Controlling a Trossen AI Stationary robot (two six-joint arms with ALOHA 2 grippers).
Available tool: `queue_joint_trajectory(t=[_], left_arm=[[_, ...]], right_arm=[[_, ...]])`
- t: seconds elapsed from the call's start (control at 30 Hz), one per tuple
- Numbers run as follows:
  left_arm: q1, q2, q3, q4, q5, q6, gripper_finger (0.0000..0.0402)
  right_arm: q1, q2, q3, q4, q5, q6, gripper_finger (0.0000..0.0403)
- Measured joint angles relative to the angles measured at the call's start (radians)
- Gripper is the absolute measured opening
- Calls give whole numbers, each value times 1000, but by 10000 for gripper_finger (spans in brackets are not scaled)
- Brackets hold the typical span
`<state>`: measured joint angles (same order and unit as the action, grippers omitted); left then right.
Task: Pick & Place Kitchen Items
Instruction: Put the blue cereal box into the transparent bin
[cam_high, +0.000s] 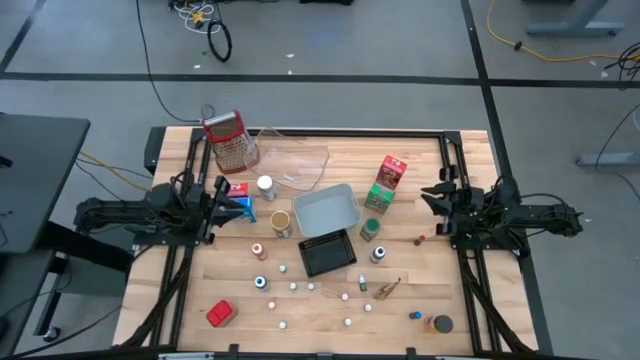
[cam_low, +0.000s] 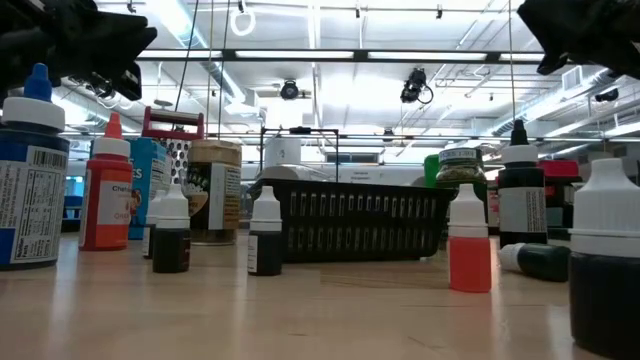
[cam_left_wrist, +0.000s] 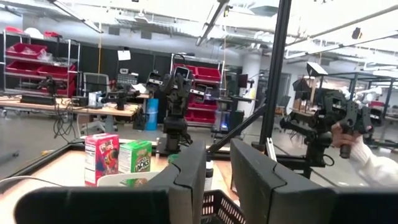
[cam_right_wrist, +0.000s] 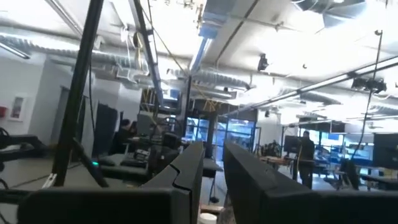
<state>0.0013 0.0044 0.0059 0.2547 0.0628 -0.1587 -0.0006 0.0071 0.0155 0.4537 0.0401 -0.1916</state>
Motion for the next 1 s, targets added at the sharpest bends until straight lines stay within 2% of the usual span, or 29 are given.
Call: queue_joint_trajectory(t=[0.2, 0.3, 0.53, 0.67, 0.83, 1.0], left_arm=[[0, 0, 0, 19, -15, -12, 85], [0, 0, 0, 55, -32, -12, 92], [0, 30, 46, 49, -55, 42, 152], [0, 83, 85, 38, -55, 27, 181], [0, 168, 148, -10, -58, 44, 189], [0, 247, 243, -49, -72, 71, 183]], right_arm=[[0, 0, 0, -8, -102, 26, 78], [0, 0, 0, -8, -149, 26, 94], [0, 0, 0, -5, -138, 59, 166], [0, 1, 0, -4, -140, 79, 194], [0, 1, 0, -4, -209, 79, 203], [0, 1, 0, 1, -214, 64, 201]])
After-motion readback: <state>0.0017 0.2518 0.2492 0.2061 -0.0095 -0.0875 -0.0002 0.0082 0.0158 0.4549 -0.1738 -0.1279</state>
